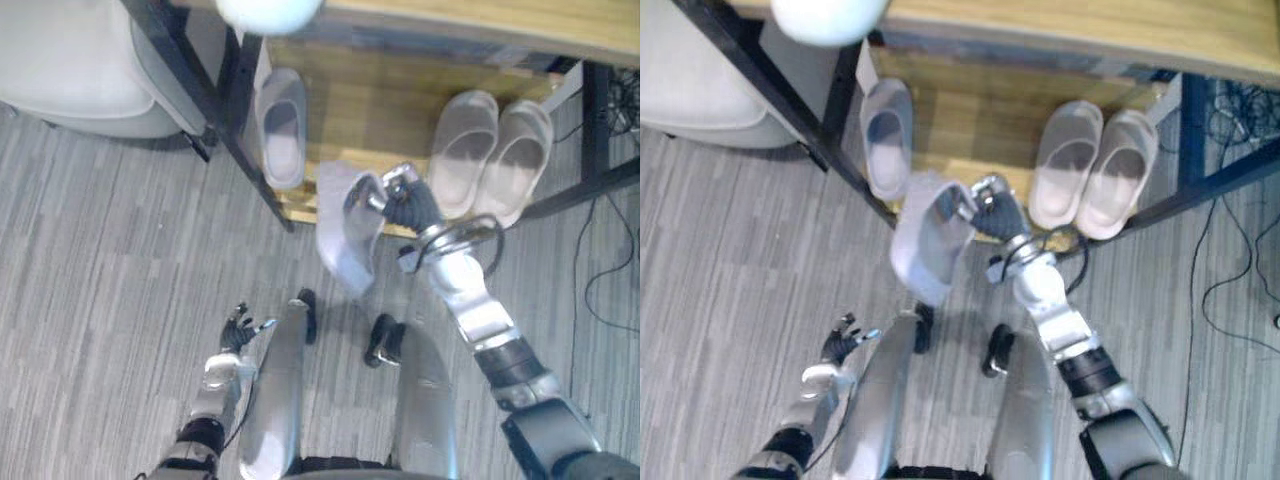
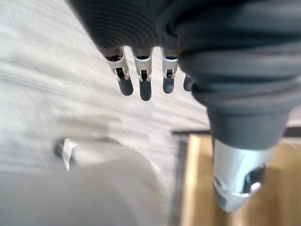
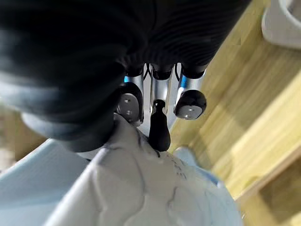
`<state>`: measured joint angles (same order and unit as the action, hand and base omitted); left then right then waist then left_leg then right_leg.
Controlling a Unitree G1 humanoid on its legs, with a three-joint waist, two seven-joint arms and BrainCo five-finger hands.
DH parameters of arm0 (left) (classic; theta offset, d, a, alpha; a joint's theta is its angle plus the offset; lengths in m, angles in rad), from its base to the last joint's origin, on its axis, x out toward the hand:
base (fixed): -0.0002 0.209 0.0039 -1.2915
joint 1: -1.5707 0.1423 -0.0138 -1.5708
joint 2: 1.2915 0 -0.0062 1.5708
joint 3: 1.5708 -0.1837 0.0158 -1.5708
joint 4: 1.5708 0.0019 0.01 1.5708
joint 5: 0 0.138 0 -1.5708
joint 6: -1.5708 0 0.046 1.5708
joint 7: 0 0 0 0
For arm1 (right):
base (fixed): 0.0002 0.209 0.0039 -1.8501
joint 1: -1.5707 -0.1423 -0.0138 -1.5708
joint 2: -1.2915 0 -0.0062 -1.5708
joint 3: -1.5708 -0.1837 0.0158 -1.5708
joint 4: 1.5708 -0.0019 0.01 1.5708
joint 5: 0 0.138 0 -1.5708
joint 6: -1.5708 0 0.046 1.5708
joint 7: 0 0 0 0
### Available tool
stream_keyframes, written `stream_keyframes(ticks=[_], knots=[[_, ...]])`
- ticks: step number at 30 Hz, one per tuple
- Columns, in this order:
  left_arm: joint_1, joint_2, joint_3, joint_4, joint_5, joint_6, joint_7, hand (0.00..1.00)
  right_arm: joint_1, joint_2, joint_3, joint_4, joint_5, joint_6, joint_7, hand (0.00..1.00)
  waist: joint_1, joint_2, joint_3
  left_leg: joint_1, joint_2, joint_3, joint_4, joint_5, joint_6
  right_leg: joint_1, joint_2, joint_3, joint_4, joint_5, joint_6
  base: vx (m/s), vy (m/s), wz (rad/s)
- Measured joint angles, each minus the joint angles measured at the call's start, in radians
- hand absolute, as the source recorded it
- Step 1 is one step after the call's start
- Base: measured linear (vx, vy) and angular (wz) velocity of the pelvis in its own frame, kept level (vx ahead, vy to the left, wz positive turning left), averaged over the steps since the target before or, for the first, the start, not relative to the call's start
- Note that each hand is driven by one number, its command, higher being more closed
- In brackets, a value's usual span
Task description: Organize the slippers on the shoe rack
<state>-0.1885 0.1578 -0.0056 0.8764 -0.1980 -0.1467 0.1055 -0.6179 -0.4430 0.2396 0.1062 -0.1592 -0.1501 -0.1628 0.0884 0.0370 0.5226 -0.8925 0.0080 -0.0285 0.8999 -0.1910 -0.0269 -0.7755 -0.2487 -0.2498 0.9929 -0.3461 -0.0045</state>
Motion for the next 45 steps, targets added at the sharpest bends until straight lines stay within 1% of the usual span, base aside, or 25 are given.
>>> stream_keyframes(ticks=[3,4,7,8,10,11,13,14,17,20,22,24,25,28,29,32,33,35,39,43,45], knots=[[0.007,-0.013,0.012,0.010,0.000,0.013,0.002,0.00,-0.096,-0.036,-0.001,0.066,-0.013,0.004,-0.020,1.00,0.026,-0.003,0.013,-0.072,0.001,-0.002,0.035,0.000,0.000,-0.072,-0.005,0.002,0.040,-0.005,-0.004,-0.08,0.000,0.01],[0.007,-0.017,0.017,0.008,0.000,0.014,0.002,0.00,-0.124,-0.038,-0.001,0.080,-0.038,0.009,-0.027,1.00,0.032,-0.005,0.014,-0.092,0.000,-0.002,0.047,0.000,0.000,-0.092,-0.010,0.001,0.054,-0.007,-0.004,-0.06,-0.001,0.04],[0.007,-0.024,0.020,-0.004,0.000,0.017,0.002,0.00,-0.190,-0.040,0.001,0.109,-0.046,0.014,-0.037,1.00,0.047,-0.007,0.016,-0.129,0.001,-0.002,0.085,-0.010,0.000,-0.127,-0.015,0.005,0.092,-0.020,-0.005,-0.06,-0.003,0.01],[0.008,-0.027,0.021,-0.017,0.000,0.017,0.003,0.00,-0.218,-0.049,0.002,0.115,-0.073,0.018,-0.040,1.00,0.054,-0.007,0.016,-0.143,0.001,-0.001,0.102,-0.017,0.001,-0.141,-0.017,0.009,0.111,-0.026,-0.004,-0.06,-0.003,-0.01],[0.008,-0.036,0.030,-0.031,0.000,0.015,0.005,0.00,-0.264,-0.084,0.018,0.123,-0.089,0.020,-0.048,1.00,0.065,-0.008,0.016,-0.167,0.001,-0.002,0.123,-0.021,0.000,-0.164,-0.021,0.010,0.132,-0.035,-0.002,-0.08,-0.001,0.00],[0.008,-0.038,0.030,-0.041,0.000,0.016,0.006,0.00,-0.307,-0.100,0.024,0.150,-0.116,0.022,-0.056,1.00,0.070,-0.009,0.017,-0.182,0.000,-0.002,0.129,-0.021,-0.001,-0.180,-0.030,0.006,0.143,-0.036,0.000,-0.08,0.004,0.00],[0.008,-0.040,0.030,-0.048,0.000,0.015,0.007,0.00,-0.342,-0.120,0.041,0.172,-0.124,0.027,-0.064,1.00,0.075,-0.011,0.018,-0.195,0.000,0.000,0.132,-0.021,-0.001,-0.193,-0.035,0.005,0.148,-0.036,0.000,-0.06,0.004,0.00],[0.008,-0.040,0.030,-0.056,0.000,0.014,0.009,0.00,-0.373,-0.129,0.051,0.196,-0.148,0.030,-0.070,1.00,0.079,-0.017,0.021,-0.202,0.000,0.003,0.135,-0.021,-0.001,-0.204,-0.039,0.006,0.155,-0.037,0.001,-0.06,-0.002,0.02],[0.008,-0.048,0.030,-0.068,-0.001,0.009,0.025,0.00,-0.433,-0.158,0.081,0.229,-0.204,0.046,-0.092,1.00,0.083,-0.019,0.022,-0.233,0.000,-0.003,0.143,-0.021,-0.001,-0.226,-0.049,-0.009,0.165,-0.039,0.002,-0.06,-0.006,0.07],[0.009,-0.053,0.030,-0.090,-0.001,0.007,0.026,0.00,-0.475,-0.182,0.088,0.249,-0.277,0.066,-0.114,1.00,0.094,-0.020,0.023,-0.254,-0.004,-0.006,0.156,-0.021,-0.002,-0.241,-0.060,-0.016,0.185,-0.053,0.001,-0.04,-0.011,0.11],[0.009,-0.059,0.030,-0.100,-0.001,0.007,0.027,0.00,-0.512,-0.192,0.087,0.285,-0.297,0.084,-0.129,1.00,0.102,-0.021,0.024,-0.259,-0.007,-0.009,0.159,-0.023,-0.005,-0.243,-0.067,-0.020,0.195,-0.064,0.002,-0.03,-0.014,0.12],[0.009,-0.063,0.030,-0.108,-0.001,0.006,0.028,0.00,-0.533,-0.197,0.087,0.299,-0.313,0.089,-0.138,1.00,0.111,-0.022,0.024,-0.259,-0.009,-0.011,0.159,-0.024,-0.007,-0.243,-0.071,-0.024,0.199,-0.071,-0.001,-0.03,-0.019,0.10],[0.009,-0.066,0.030,-0.112,-0.001,0.006,0.028,0.00,-0.547,-0.201,0.087,0.305,-0.314,0.092,-0.148,1.00,0.114,-0.023,0.025,-0.261,-0.018,-0.014,0.159,-0.024,-0.006,-0.243,-0.081,-0.028,0.208,-0.080,-0.002,-0.03,-0.020,0.18],[0.013,-0.069,0.030,-0.125,-0.002,0.005,0.028,0.00,-0.567,-0.217,0.087,0.306,-0.326,0.099,-0.163,1.00,0.117,-0.023,0.025,-0.273,-0.022,-0.029,0.162,-0.023,-0.006,-0.244,-0.085,-0.045,0.211,-0.091,0.000,-0.02,-0.010,0.15],[0.015,-0.069,0.030,-0.131,-0.002,0.005,0.028,0.00,-0.586,-0.225,0.087,0.317,-0.348,0.103,-0.167,1.00,0.117,-0.024,0.025,-0.282,-0.024,-0.037,0.164,-0.022,-0.008,-0.248,-0.086,-0.052,0.213,-0.094,-0.003,-0.03,0.000,0.10],[0.015,-0.071,0.030,-0.138,-0.002,0.004,0.029,0.00,-0.638,-0.230,0.088,0.381,-0.353,0.112,-0.173,1.00,0.121,-0.031,0.028,-0.296,-0.030,-0.037,0.168,-0.022,-0.010,-0.264,-0.094,-0.052,0.226,-0.104,-0.004,-0.02,0.003,0.08],[0.016,-0.072,0.030,-0.139,-0.003,0.002,0.032,0.00,-0.651,-0.230,0.088,0.399,-0.352,0.114,-0.173,1.00,0.123,-0.034,0.028,-0.300,-0.030,-0.037,0.168,-0.018,-0.016,-0.270,-0.095,-0.052,0.228,-0.104,-0.004,-0.03,0.007,0.03],[0.015,-0.074,0.030,-0.144,-0.010,0.000,0.048,0.00,-0.672,-0.232,0.092,0.426,-0.352,0.120,-0.175,1.00,0.124,-0.035,0.028,-0.312,-0.030,-0.040,0.168,-0.018,-0.018,-0.278,-0.095,-0.055,0.230,-0.105,-0.003,-0.04,0.015,0.02],[0.015,-0.074,0.029,-0.169,-0.026,-0.002,0.048,0.00,-0.678,-0.244,0.129,0.444,-0.352,0.125,-0.183,1.00,0.126,-0.038,0.028,-0.323,-0.030,-0.040,0.169,-0.017,-0.018,-0.289,-0.098,-0.057,0.233,-0.107,-0.003,-0.03,0.027,0.01],[0.015,-0.075,0.029,-0.180,-0.040,-0.008,0.048,0.00,-0.704,-0.250,0.135,0.497,-0.353,0.128,-0.183,1.00,0.126,-0.039,0.028,-0.329,-0.034,-0.043,0.170,-0.016,-0.020,-0.294,-0.104,-0.061,0.241,-0.113,-0.001,-0.04,0.023,0.05],[0.015,-0.075,0.028,-0.182,-0.041,-0.012,0.048,0.00,-0.714,-0.270,0.164,0.502,-0.353,0.129,-0.183,1.00,0.128,-0.039,0.028,-0.330,-0.034,-0.043,0.170,-0.016,-0.020,-0.295,-0.105,-0.062,0.242,-0.114,0.000,-0.04,0.029,0.02]])
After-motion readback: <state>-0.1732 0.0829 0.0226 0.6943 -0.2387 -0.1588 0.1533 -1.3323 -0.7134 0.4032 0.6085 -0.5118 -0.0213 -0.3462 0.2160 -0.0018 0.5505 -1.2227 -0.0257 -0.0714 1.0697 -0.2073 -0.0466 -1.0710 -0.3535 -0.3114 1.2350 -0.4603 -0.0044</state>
